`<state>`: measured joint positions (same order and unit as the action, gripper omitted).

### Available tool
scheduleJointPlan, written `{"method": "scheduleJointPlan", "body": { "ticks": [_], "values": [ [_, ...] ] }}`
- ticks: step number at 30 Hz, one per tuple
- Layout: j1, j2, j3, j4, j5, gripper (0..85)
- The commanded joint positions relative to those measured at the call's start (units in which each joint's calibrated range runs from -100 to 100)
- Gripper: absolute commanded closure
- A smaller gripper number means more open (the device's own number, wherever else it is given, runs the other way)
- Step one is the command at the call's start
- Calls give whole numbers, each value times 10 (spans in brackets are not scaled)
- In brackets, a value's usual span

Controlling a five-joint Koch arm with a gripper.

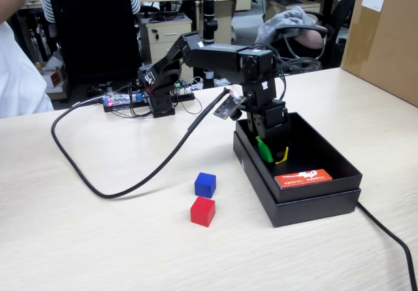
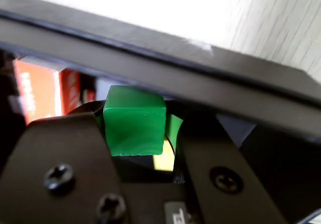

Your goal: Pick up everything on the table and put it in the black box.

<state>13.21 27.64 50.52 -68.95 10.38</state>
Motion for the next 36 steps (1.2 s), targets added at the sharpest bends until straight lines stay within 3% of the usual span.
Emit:
{"method": "scheduleJointPlan", "body": {
  "ticks": [1,3,5,10,13,18,20,32,36],
  "values": [
    [0,-18,-6,-4,1,646],
    [0,-22,-17,-6,1,535],
    [0,-34,-24,-6,1,479],
    [0,-113,-30,-6,1,458],
    [-1,-260,-35,-3,12,458],
    [-21,-442,-161,2,19,363],
    [-32,-495,-209,20,16,363],
    [-116,-743,-524,191,-57,350],
    [-127,-773,-601,247,-63,348]
  ]
}}
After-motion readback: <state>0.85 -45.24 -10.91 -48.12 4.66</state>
